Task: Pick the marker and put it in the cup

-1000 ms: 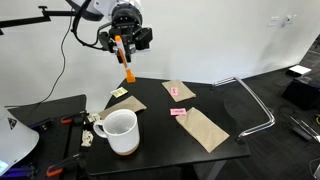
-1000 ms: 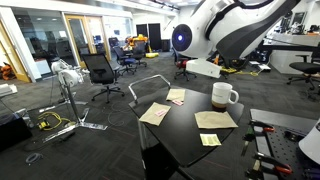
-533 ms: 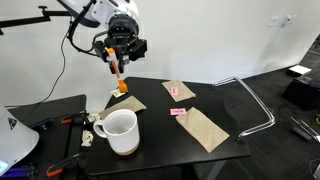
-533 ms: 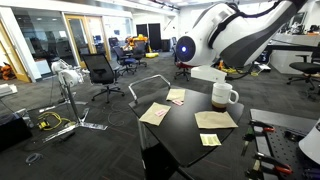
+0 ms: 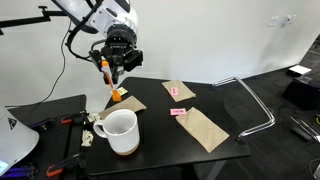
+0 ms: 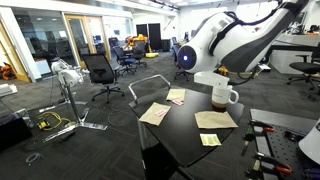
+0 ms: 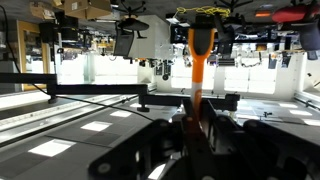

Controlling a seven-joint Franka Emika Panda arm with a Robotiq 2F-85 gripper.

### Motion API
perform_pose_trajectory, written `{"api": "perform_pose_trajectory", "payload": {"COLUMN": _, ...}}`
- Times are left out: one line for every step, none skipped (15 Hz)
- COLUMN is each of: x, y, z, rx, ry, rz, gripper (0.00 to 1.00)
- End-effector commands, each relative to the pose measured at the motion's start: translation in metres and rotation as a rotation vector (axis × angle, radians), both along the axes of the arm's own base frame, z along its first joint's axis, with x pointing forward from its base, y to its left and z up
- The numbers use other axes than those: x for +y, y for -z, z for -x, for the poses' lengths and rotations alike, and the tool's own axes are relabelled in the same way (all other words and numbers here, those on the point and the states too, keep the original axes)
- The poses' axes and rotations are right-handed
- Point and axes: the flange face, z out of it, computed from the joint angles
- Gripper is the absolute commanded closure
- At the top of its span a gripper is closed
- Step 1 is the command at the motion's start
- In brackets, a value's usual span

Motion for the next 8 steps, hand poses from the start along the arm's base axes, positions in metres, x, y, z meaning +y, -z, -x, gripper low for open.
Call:
{"api": "perform_pose_trajectory", "payload": {"x": -0.006, "y": 0.012, "z": 0.004, "rx": -0.01, "ry": 0.036, "rz": 0.007, "gripper": 0.97}}
{"api": "perform_pose_trajectory", "payload": {"x": -0.007, "y": 0.015, "z": 0.004, "rx": -0.011, "ry": 0.04, "rz": 0.008, "gripper": 0.97}}
{"api": "perform_pose_trajectory", "payload": {"x": -0.008, "y": 0.018, "z": 0.004, "rx": -0.006, "ry": 0.044, "rz": 0.01, "gripper": 0.97}}
{"api": "perform_pose_trajectory", "payload": {"x": -0.009, "y": 0.021, "z": 0.005, "rx": 0.0, "ry": 0.046, "rz": 0.01, "gripper": 0.97}}
{"api": "perform_pose_trajectory", "payload": {"x": -0.01, "y": 0.024, "z": 0.005, "rx": 0.003, "ry": 0.046, "rz": 0.007, "gripper": 0.97}}
{"api": "perform_pose_trajectory", "payload": {"x": -0.011, "y": 0.027, "z": 0.004, "rx": 0.005, "ry": 0.045, "rz": 0.003, "gripper": 0.97}}
{"api": "perform_pose_trajectory", "payload": {"x": -0.011, "y": 0.03, "z": 0.003, "rx": 0.007, "ry": 0.042, "rz": 0.0, "gripper": 0.97}}
{"api": "perform_pose_trajectory", "payload": {"x": -0.011, "y": 0.034, "z": 0.002, "rx": 0.007, "ry": 0.037, "rz": -0.007, "gripper": 0.97}}
